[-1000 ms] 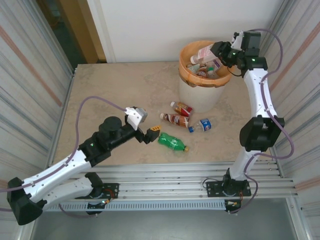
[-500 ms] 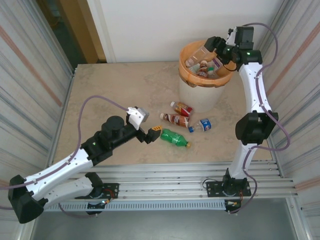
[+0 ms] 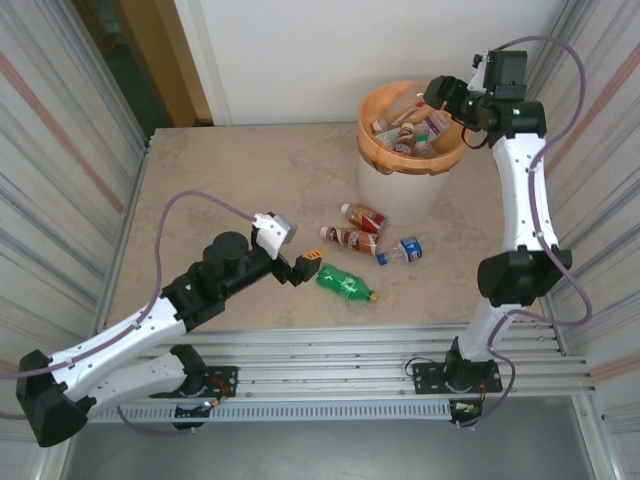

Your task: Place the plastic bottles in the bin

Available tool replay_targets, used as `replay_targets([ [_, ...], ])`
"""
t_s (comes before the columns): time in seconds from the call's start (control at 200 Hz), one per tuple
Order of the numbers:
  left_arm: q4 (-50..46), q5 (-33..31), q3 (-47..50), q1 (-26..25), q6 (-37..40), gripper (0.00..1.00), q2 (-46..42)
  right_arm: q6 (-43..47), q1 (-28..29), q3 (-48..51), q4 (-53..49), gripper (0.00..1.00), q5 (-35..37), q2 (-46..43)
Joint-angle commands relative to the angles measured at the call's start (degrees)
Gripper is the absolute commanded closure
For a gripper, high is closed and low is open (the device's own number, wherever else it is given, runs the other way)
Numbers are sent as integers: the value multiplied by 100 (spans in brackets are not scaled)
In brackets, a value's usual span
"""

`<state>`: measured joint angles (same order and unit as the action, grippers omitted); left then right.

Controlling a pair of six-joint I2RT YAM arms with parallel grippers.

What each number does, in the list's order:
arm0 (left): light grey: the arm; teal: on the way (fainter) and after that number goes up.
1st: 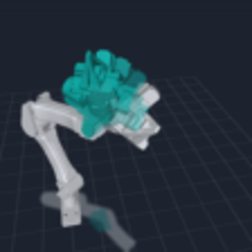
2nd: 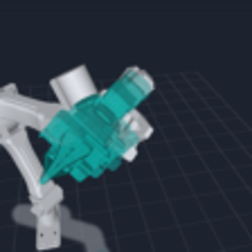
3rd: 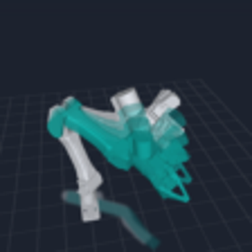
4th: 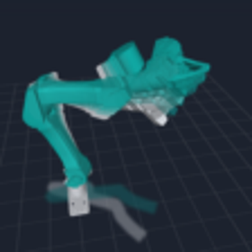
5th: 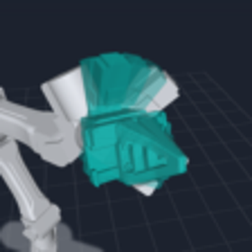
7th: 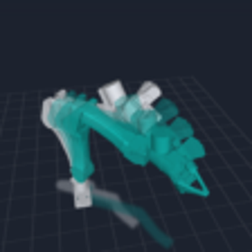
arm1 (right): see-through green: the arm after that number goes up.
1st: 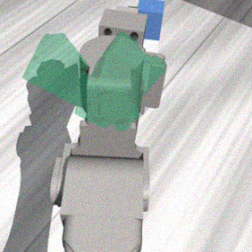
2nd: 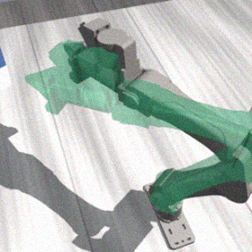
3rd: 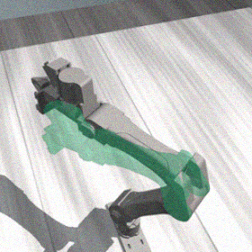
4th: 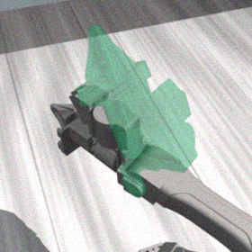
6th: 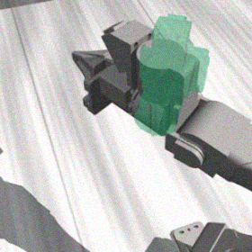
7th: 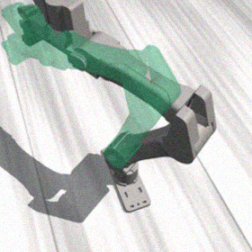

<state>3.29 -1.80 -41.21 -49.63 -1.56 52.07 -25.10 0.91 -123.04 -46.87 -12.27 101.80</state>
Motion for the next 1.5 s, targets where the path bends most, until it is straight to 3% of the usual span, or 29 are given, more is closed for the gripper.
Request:
replay_targets([
  [0.0,131,-129,-14,-47,-53,1,-51,415,139,384,-130,21,371,-595],
  [0.255,117,-408,17,-46,-184,1,-87,830,788,2239,-4,19,754,-2076],
  [0.441,16,-1248,152,-36,-581,1,-281,999,2049,3751,-188,12,1243,-3281],
  [0.646,-102,-1914,496,159,-1383,1,-681,747,3555,4741,-825,7,1823,-3689],
  [0.801,-492,-2303,656,409,-2156,1,-915,553,4424,5335,-908,4,2040,-3462],
  [1.002,-1168,-2583,784,723,-3050,1,-1120,671,4945,5598,-785,3,1844,-2497],
  [1.498,-1426,-2699,957,889,-3399,1,-1388,1625,4863,5266,-136,5,1572,-519],
])
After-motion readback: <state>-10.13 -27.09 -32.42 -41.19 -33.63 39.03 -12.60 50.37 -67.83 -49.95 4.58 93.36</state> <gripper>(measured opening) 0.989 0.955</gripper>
